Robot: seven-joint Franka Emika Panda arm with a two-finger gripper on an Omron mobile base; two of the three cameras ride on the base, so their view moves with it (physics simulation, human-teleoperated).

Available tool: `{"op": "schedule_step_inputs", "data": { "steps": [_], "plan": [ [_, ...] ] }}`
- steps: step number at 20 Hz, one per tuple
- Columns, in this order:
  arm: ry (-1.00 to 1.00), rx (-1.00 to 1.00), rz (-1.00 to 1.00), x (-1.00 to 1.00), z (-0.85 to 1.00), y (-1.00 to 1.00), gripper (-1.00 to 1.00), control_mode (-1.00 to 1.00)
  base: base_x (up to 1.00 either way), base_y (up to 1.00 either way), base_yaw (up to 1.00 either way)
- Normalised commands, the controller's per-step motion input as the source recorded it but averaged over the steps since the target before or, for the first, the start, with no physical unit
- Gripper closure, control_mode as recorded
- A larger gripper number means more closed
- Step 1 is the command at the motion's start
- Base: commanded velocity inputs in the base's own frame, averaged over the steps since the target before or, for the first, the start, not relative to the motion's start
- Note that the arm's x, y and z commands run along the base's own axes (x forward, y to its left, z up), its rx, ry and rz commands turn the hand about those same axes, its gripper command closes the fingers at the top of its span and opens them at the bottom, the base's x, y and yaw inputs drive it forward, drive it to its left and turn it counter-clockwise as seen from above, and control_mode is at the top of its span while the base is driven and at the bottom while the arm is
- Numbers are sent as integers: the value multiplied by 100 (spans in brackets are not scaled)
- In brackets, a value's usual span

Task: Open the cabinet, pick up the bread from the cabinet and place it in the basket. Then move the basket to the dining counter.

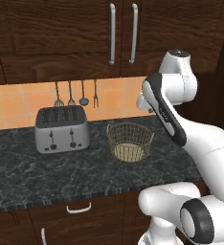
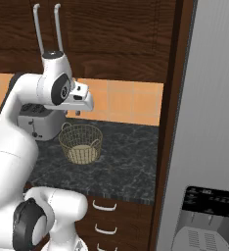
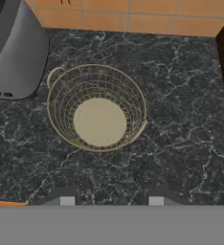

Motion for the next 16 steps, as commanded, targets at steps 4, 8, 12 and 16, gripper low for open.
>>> {"op": "schedule_step_inputs", "data": {
  "steps": [4,8,12,16],
  "plan": [
    [-22,0,0,-37,8,1,-100,-100,0,0,0],
    [-55,0,0,-58,49,5,-100,-100,0,0,0],
    [-70,0,0,-56,72,13,-100,-100,0,0,0],
    [-68,0,0,-45,80,7,-100,-100,0,0,0]
  ]
}}
